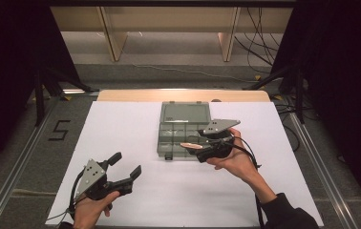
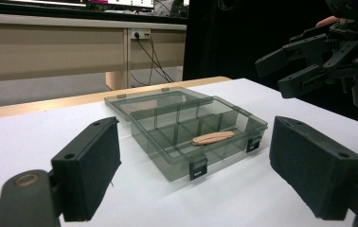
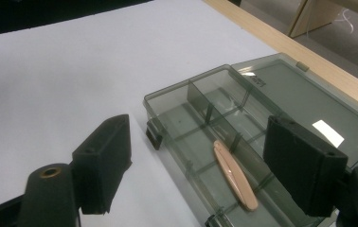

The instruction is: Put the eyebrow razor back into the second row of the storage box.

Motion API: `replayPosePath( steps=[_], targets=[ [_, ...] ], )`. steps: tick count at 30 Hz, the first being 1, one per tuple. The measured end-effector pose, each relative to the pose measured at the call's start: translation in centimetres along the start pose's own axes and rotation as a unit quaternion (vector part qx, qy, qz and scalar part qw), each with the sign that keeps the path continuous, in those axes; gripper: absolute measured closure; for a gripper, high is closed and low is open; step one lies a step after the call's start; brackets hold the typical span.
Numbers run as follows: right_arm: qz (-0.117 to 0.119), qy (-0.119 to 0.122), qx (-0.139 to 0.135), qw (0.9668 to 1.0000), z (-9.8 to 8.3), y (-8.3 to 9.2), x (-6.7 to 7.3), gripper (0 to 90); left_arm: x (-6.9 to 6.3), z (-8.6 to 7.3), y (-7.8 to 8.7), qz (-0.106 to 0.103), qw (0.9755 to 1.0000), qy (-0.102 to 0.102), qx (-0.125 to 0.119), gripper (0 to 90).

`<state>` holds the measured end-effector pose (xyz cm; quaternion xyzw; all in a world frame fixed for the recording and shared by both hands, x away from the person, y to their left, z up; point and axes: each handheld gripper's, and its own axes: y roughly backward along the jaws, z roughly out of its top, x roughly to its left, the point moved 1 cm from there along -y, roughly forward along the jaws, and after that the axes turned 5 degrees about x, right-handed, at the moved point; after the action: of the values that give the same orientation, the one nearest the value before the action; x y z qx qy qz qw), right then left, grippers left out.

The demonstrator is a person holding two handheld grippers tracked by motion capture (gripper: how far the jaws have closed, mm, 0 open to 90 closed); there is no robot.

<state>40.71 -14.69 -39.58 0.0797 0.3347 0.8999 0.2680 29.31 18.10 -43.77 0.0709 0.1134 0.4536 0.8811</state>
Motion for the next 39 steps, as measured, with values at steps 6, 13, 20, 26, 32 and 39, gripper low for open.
replayPosePath(
  steps=[6, 13, 20, 26, 32, 39],
  targets=[
    [0.000, -0.009, -0.012, 0.9999, -0.2, 0.4, 0.1, 25.1, 0.0, 0.0, 0.0, 0.000, 1.0000, 0.000, 0.000, 16.7],
    [-0.009, -0.013, -0.032, 0.9994, -0.5, 0.8, 0.2, 24.4, 0.0, 0.0, 0.0, -0.004, 1.0000, -0.003, 0.001, 16.7],
    [-0.005, -0.024, -0.041, 0.9989, -1.4, 1.5, 0.3, 23.0, 0.0, 0.0, -0.1, -0.005, 1.0000, -0.004, 0.002, 16.7],
    [-0.006, -0.035, -0.061, 0.9975, -2.1, 2.2, 0.5, 21.9, 0.0, 0.0, -0.1, -0.005, 1.0000, -0.003, 0.004, 16.7],
    [-0.009, -0.034, -0.074, 0.9966, -2.7, 2.7, 0.8, 21.7, 0.0, 0.0, -0.1, -0.006, 1.0000, -0.004, 0.005, 16.6],
    [-0.001, -0.050, -0.084, 0.9952, -3.5, 3.1, 1.2, 21.4, 0.0, 0.0, -0.1, -0.006, 1.0000, -0.005, 0.005, 16.6]
  ],
)
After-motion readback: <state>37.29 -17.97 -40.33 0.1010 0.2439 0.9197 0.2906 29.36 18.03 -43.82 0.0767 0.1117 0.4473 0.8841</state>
